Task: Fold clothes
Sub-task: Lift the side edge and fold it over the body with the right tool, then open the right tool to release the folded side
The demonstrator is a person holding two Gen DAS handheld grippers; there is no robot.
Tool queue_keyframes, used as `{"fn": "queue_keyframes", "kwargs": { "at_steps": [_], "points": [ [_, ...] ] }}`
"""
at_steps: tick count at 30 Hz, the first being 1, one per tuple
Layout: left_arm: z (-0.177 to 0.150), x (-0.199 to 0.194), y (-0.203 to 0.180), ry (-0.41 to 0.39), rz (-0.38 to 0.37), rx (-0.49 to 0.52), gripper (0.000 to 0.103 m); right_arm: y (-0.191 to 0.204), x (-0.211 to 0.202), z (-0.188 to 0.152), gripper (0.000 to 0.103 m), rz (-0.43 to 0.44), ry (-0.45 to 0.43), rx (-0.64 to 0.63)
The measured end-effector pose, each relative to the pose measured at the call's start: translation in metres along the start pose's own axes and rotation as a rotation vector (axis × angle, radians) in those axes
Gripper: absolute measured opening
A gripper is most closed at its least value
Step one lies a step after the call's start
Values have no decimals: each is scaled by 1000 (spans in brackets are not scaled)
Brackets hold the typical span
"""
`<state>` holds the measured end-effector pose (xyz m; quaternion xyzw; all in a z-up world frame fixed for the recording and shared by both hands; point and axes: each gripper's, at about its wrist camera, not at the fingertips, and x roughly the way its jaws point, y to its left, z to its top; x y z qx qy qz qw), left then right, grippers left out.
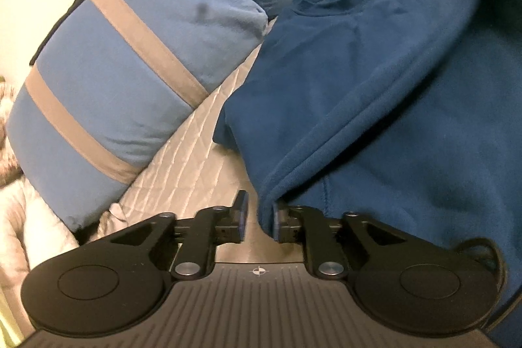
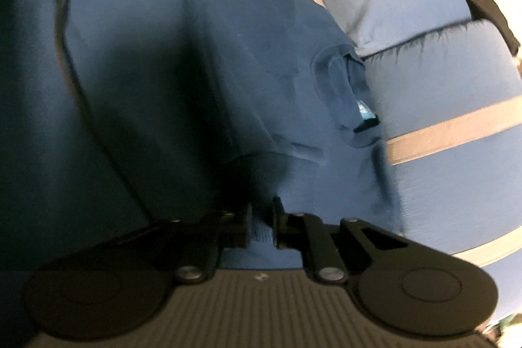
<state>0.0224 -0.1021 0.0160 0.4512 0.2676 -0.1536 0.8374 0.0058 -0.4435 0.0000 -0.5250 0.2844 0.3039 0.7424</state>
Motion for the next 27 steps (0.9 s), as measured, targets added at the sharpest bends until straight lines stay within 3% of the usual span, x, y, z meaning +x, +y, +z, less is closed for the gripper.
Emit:
{"fn": "queue_keyframes", "kwargs": {
  "at_steps": [4, 6, 8, 13, 15, 16, 20, 24, 27],
  "points": [
    [-2, 0, -6, -16, 30, 62, 46, -2, -15, -6, 10, 31, 13, -36],
    [-5, 1, -9, -28, 66, 91, 65, 1, -20, -8, 10, 54, 23, -52],
    [-7, 0, -11, -44, 100, 106, 73, 5, -18, -8, 10, 85, 33, -62],
    [-12, -4, -9, -68, 101, 101, 81, 12, -15, -6, 11, 154, 56, -69],
    [-14, -5, -9, -77, 97, 97, 83, 13, -15, -6, 37, 147, 65, -70],
    [-15, -6, -8, -81, 95, 95, 83, 14, -15, -6, 41, 143, 69, -71],
    [-18, -11, -7, -99, 87, 93, 83, 5, -25, -14, 75, 98, 41, -9],
    [-25, -27, -3, -113, 59, 81, 83, -18, -35, -28, 86, 84, -7, 164],
    [-32, -42, 11, -99, 25, -5, 83, -45, -38, -46, 88, 118, -51, 403]
  ]
}}
